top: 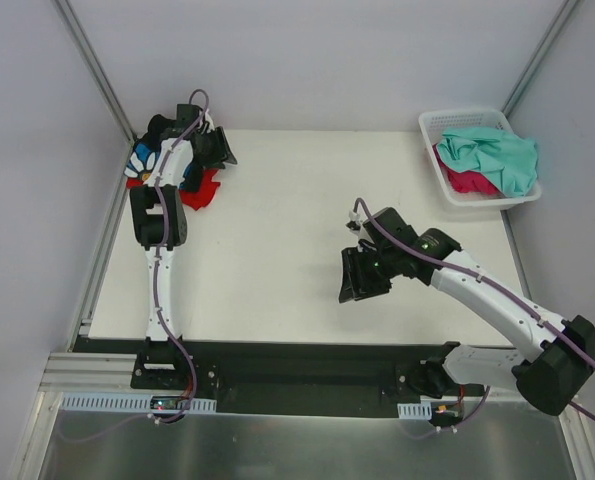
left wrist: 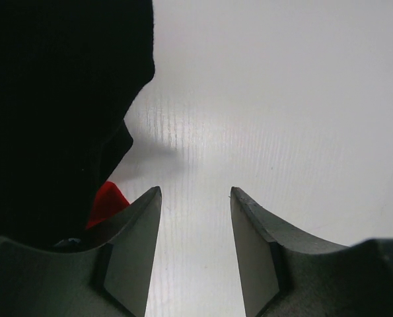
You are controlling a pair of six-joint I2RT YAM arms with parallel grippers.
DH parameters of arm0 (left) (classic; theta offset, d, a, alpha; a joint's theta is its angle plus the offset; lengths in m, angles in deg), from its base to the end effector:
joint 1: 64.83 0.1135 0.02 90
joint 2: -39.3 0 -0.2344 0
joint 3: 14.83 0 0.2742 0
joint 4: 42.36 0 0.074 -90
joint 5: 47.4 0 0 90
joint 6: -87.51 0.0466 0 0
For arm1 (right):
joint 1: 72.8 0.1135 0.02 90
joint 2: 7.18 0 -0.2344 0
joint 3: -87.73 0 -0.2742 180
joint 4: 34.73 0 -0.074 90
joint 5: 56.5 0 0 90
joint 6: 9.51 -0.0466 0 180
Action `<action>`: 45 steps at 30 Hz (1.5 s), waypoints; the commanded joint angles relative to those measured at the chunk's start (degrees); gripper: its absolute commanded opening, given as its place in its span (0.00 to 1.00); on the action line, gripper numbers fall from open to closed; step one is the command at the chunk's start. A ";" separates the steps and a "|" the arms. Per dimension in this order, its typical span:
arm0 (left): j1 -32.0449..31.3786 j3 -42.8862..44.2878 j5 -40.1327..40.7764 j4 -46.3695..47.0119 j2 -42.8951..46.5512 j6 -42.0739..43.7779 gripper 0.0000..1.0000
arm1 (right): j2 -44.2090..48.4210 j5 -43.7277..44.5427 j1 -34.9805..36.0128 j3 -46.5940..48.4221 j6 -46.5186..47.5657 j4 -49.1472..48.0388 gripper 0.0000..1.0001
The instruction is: Fold and stack the t-shirts
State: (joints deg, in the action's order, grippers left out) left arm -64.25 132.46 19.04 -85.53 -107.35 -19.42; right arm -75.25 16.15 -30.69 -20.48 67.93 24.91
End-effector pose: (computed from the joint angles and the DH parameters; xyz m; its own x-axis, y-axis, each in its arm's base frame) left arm 0.5762 -0.0128 0.1665 -0.7297 -0.2743 -0.6263 0.0761 0.8777 -0.4731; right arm 0.1928 0.1930 0.2506 -0.7659 -0.4125 -0.4932 -0.6121 0.7026 0.3629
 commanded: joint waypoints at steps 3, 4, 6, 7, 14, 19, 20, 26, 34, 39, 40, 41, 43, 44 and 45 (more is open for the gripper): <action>1.62 2.55 -2.73 3.27 -1.01 -2.76 0.46 | 0.48 0.20 -0.18 2.19 -0.10 1.95 0.48; 1.71 2.55 -2.73 3.54 -1.09 -2.93 0.46 | 0.57 0.12 -0.18 2.10 -0.19 1.86 0.48; 2.32 2.55 -2.90 4.24 -1.27 -3.64 0.46 | 0.84 0.20 -0.18 2.10 -0.19 2.04 0.48; 2.50 2.55 -2.90 4.68 -1.36 -3.90 0.46 | 0.92 0.12 -0.18 2.19 -0.27 2.21 0.48; 3.20 2.55 -1.76 5.91 -1.80 -3.73 0.47 | 1.19 0.29 -0.18 2.63 -0.19 2.92 0.48; 3.55 2.46 -0.45 6.44 -2.15 -2.85 0.47 | 1.19 0.29 -0.10 3.16 -0.01 3.53 0.48; 3.55 2.55 -0.18 6.79 -2.24 -2.76 0.47 | 1.28 0.38 -0.18 3.25 -0.10 3.62 0.48; 4.43 2.63 0.96 7.49 -2.50 -2.50 0.47 | 1.28 0.38 -0.10 3.51 -0.10 4.24 0.48; 5.84 4.57 1.75 9.43 -3.03 -4.34 0.48 | 0.93 0.20 -0.18 4.48 -0.01 5.11 0.48; 6.36 4.05 2.19 9.96 -2.07 -4.08 0.48 | 0.84 0.03 -0.18 4.48 -0.10 5.20 0.48; 6.36 3.69 2.37 10.04 -1.63 -3.82 0.48 | 0.84 0.03 -0.18 4.48 -0.10 5.12 0.48; 6.36 3.17 2.28 10.22 -0.58 -3.81 0.48 | 0.66 -0.14 -0.10 4.56 -0.27 5.03 0.48; 6.28 0.80 0.88 11.18 0.74 -4.08 0.48 | 0.40 -0.23 0.08 4.57 -0.45 4.68 0.48; 6.28 -0.34 0.27 11.71 2.75 -4.25 0.47 | 0.22 -0.32 0.25 4.48 -0.63 4.42 0.48; 6.19 -3.31 -0.26 12.41 4.16 -4.43 0.47 | 0.13 -0.41 0.52 4.48 -0.71 4.06 0.48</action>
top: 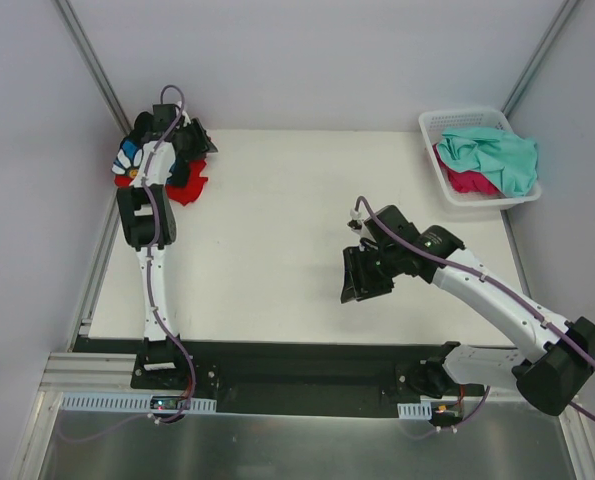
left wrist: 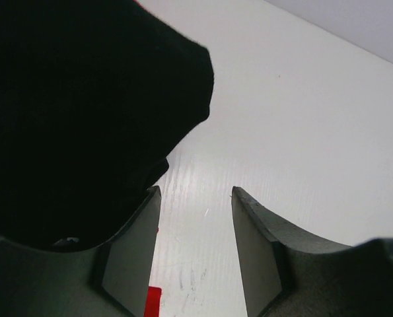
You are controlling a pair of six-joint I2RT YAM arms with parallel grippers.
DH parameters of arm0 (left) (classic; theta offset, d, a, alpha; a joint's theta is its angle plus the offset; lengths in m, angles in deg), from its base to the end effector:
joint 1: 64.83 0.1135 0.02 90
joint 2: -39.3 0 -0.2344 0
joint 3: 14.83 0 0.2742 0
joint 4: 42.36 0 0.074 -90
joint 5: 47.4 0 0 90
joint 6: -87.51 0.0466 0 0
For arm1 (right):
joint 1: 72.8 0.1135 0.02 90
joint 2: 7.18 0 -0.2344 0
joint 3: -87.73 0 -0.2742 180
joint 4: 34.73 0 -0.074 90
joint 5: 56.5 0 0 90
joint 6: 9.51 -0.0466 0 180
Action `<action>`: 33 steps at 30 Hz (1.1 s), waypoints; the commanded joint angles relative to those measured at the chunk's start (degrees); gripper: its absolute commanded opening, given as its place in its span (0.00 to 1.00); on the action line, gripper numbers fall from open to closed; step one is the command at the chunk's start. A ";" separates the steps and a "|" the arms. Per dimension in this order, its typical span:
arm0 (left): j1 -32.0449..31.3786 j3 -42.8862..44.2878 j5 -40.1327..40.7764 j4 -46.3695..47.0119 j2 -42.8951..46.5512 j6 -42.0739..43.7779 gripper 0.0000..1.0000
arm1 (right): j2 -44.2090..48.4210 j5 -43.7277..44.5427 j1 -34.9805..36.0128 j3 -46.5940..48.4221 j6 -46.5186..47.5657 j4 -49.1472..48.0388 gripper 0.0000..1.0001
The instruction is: Fold and stack the t-shirts
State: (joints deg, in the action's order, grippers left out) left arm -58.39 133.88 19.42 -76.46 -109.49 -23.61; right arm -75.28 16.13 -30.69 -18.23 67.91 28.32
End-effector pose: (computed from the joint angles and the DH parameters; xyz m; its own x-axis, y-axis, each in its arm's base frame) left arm 0.5897 0.0481 0.1689 -0.6002 -0.4011 -0.6920 0.0045 0.8635 -0.5044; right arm 0.1907 0.1911 0.2599 -0.7736 -0.4190 -0.4754 -0.6063 0.7076 0.3629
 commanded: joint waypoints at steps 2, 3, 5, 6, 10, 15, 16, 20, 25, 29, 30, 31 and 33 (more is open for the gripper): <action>0.15 -8.61 -0.73 6.05 10.95 -0.23 0.47 | -0.02 -0.21 1.04 2.23 -1.04 0.30 0.48; -0.02 -11.41 -0.99 6.59 12.37 -0.06 0.47 | -0.11 -0.13 1.48 2.31 -1.13 0.13 0.48; -0.20 -12.49 -1.43 6.77 15.53 0.91 0.47 | -0.02 -0.12 1.84 2.23 -1.31 -0.23 0.48; -0.20 -13.45 -1.69 6.77 16.42 1.26 0.47 | 0.07 -0.12 2.36 1.96 -1.48 -0.75 0.48; -0.02 -16.62 -0.46 6.42 20.64 3.19 0.47 | -0.37 -0.30 3.77 1.79 -2.36 -2.16 0.48; 0.42 -20.04 -2.05 4.84 24.15 3.90 0.47 | -1.34 0.93 5.35 2.31 -2.63 -2.77 0.48; 0.42 -21.36 -1.09 4.84 24.95 3.55 0.47 | -1.95 0.84 5.44 2.31 -2.89 -3.04 0.48; 0.68 -25.33 6.46 0.64 27.94 3.81 0.48 | -2.22 1.28 6.14 3.63 -3.24 -4.09 0.48; 0.77 -25.41 14.19 -8.42 27.41 6.09 0.47 | -2.48 1.37 6.41 3.46 -3.33 -5.15 0.48; 0.94 -29.10 21.32 -10.18 29.70 7.59 0.47 | -2.13 1.28 6.76 2.67 -3.86 -6.29 0.48; 0.86 -28.93 22.46 -10.62 29.70 7.50 0.46 | -1.61 1.28 6.93 2.49 -3.86 -6.20 0.48; 0.86 -28.32 22.91 -11.50 29.00 7.50 0.46 | -1.34 1.54 6.85 2.14 -3.94 -6.20 0.48; 0.77 -24.73 25.63 -16.04 27.51 6.98 0.46 | -0.64 1.89 6.94 1.79 -3.94 -5.59 0.48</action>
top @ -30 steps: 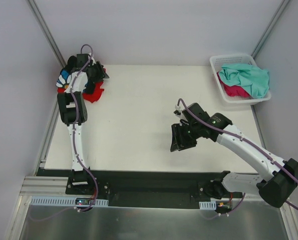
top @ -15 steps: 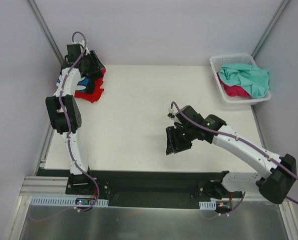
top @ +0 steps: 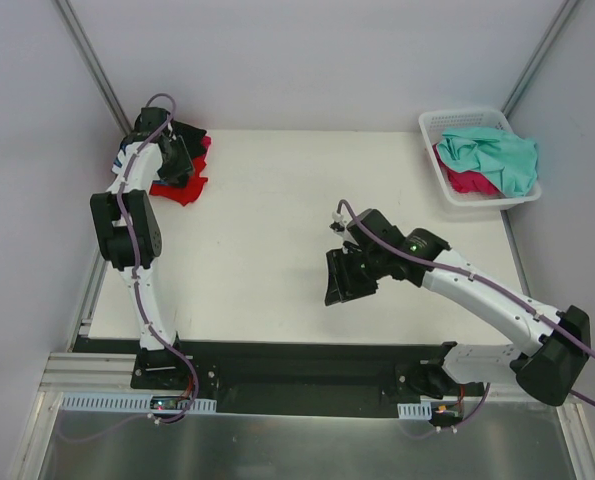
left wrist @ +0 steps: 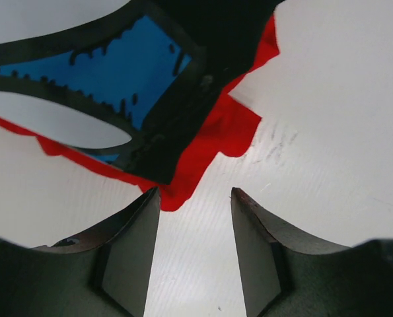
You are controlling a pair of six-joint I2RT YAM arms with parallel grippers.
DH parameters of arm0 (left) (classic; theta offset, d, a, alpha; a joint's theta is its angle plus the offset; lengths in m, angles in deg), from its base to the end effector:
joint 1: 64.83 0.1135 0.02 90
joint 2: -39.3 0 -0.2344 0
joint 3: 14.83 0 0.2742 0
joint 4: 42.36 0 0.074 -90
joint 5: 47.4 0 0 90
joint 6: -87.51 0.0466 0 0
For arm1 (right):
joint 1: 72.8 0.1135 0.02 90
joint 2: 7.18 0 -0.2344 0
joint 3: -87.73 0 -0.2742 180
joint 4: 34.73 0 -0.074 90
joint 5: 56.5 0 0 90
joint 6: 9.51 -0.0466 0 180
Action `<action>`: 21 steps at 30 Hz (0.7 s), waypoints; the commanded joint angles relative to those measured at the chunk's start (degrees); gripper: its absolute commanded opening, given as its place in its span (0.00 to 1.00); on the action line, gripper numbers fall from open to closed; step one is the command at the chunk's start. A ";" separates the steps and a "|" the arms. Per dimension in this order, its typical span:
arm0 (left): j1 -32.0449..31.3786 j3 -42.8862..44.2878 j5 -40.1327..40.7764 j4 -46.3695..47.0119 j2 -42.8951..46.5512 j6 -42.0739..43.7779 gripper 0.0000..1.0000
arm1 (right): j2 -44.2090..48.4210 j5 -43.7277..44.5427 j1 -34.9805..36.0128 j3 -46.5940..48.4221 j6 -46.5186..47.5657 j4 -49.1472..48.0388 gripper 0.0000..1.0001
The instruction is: Fold and stack the t-shirts
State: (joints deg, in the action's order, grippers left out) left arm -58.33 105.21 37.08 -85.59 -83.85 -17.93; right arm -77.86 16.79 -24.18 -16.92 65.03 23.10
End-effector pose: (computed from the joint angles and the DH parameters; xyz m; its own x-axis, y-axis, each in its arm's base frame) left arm 0.5023 0.0527 0.2078 -0.6804 -0.3442 -0.6469 -0.2364 0.9387 -0.2509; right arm 0.1796 0.2241 0.2621 -0.7319 -0.4445 -0.5165 -0.6615 0.6456 0.3816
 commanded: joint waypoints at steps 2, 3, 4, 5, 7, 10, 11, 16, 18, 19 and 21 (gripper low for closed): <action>0.79 6.94 9.46 -9.74 -0.85 0.77 0.46 | 2.91 1.77 0.42 -0.23 -0.71 0.16 0.48; 0.79 6.86 10.43 -10.80 -1.38 0.50 0.45 | 3.17 1.86 0.34 -0.49 -0.80 0.25 0.48; 0.79 6.43 10.96 -10.72 -1.39 0.33 0.45 | 3.70 1.94 0.42 -0.84 -0.80 0.34 0.48; 0.88 5.64 11.40 -10.72 -1.21 0.24 0.45 | 3.70 2.12 0.42 -1.02 -0.80 0.51 0.48; 0.88 4.58 13.07 -10.81 -0.51 -0.03 0.45 | 4.14 2.29 0.42 -1.28 -0.80 0.51 0.48; 1.06 3.70 14.04 -11.51 -0.68 -0.38 0.45 | 4.32 2.47 0.42 -1.55 -0.88 0.60 0.48; 1.14 3.87 14.13 -11.95 -1.03 -0.47 0.45 | 4.23 2.47 0.42 -1.46 -0.80 0.51 0.48; 1.85 5.19 13.96 -13.62 -3.84 -0.99 0.45 | 4.67 2.91 0.42 -1.11 -0.88 1.04 0.48; 1.85 6.25 13.43 -14.41 -4.46 -1.34 0.45 | 4.93 2.91 0.42 -1.28 -0.71 1.39 0.48; 1.85 6.51 13.34 -14.67 -5.07 -1.52 0.45 | 4.93 3.00 0.42 -1.37 -0.80 1.57 0.48; 1.94 7.74 13.17 -15.99 -5.60 -2.39 0.45 | 5.11 3.17 0.42 -1.37 -0.71 1.74 0.48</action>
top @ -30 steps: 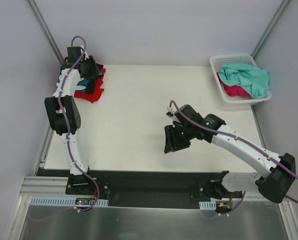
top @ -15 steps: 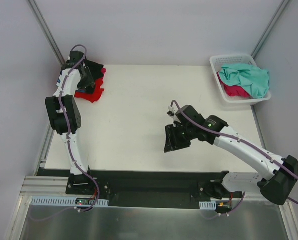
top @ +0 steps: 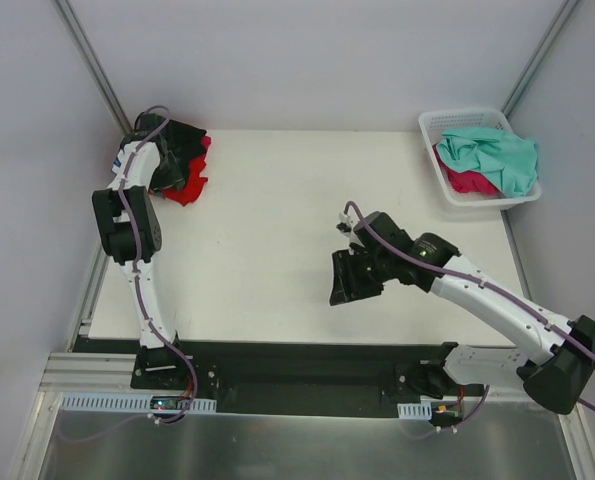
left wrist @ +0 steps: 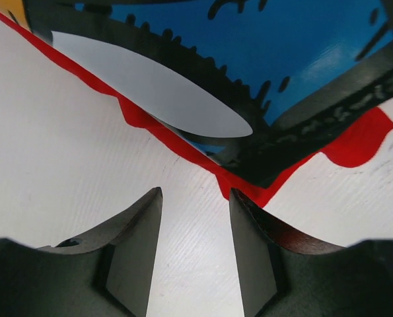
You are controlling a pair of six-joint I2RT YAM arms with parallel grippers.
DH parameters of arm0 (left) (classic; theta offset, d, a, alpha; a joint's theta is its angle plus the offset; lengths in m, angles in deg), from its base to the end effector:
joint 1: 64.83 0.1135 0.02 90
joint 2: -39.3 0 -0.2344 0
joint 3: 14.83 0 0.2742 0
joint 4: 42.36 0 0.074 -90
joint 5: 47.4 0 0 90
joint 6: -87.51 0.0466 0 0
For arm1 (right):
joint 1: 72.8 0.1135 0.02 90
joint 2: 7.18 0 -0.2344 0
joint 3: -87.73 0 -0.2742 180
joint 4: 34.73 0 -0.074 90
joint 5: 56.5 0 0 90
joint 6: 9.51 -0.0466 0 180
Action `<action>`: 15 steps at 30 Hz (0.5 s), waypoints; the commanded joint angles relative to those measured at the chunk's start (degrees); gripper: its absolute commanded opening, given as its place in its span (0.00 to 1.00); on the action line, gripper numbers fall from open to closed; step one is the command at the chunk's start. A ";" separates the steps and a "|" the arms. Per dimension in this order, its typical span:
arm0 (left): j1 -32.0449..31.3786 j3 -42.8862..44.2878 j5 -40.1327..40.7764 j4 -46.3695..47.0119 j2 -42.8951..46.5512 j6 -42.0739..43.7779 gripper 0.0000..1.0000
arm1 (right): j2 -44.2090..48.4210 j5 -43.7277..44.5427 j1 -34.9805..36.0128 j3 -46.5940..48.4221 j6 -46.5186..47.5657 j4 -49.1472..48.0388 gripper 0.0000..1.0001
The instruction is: Fold and stack the t-shirts
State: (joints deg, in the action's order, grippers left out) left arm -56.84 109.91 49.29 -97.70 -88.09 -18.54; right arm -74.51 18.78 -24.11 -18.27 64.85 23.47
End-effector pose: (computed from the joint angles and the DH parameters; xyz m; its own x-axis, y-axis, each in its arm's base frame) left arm 0.4944 0.0749 0.1851 -0.7519 -0.3828 -0.5367 -0.4236 0.9044 -0.0516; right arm 0.1734 0.2152 0.2684 -0.7217 -0.4262 -0.5454 -0.6607 0.6590 0.3593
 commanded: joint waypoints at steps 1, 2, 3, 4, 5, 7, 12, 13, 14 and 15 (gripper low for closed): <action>0.54 3.30 0.95 -4.41 -1.80 -2.05 0.45 | 1.85 1.27 0.27 -0.02 -0.62 1.37 0.48; 0.54 4.00 0.95 -4.76 -2.15 -2.31 0.45 | 1.85 1.27 0.36 0.16 -0.71 1.46 0.48; 0.54 4.36 1.12 -5.63 -2.51 -2.66 0.45 | 1.76 1.27 0.27 0.16 -0.71 1.37 0.48; 0.54 5.06 1.38 -6.08 -2.94 -2.93 0.44 | 1.76 1.36 0.36 0.42 -0.62 1.37 0.48; 0.54 5.33 1.56 -6.34 -3.30 -3.10 0.44 | 1.68 1.27 0.36 0.51 -0.53 1.55 0.48; 0.54 6.38 1.47 -6.78 -4.00 -3.02 0.44 | 1.68 1.27 0.27 0.77 -0.53 1.72 0.48; 0.54 10.06 -0.10 -6.70 -7.24 -2.41 0.44 | 2.11 1.36 0.36 0.69 -0.36 1.99 0.48; 0.54 12.08 -0.46 -6.78 -7.95 -2.32 0.44 | 2.20 1.54 0.27 0.77 -0.36 2.51 0.48; 0.54 12.71 -0.89 -6.70 -8.57 -2.23 0.44 | 2.38 1.71 0.36 1.04 -0.27 2.78 0.48; 0.54 13.32 -1.51 -6.78 -9.36 -2.31 0.44 | 2.55 1.97 0.36 1.04 -0.27 2.95 0.48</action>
State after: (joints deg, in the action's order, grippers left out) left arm -56.84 118.69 49.03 -103.17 -94.72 -20.23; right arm -73.96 19.39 -24.11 -18.27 64.85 24.19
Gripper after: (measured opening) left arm 0.441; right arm 0.483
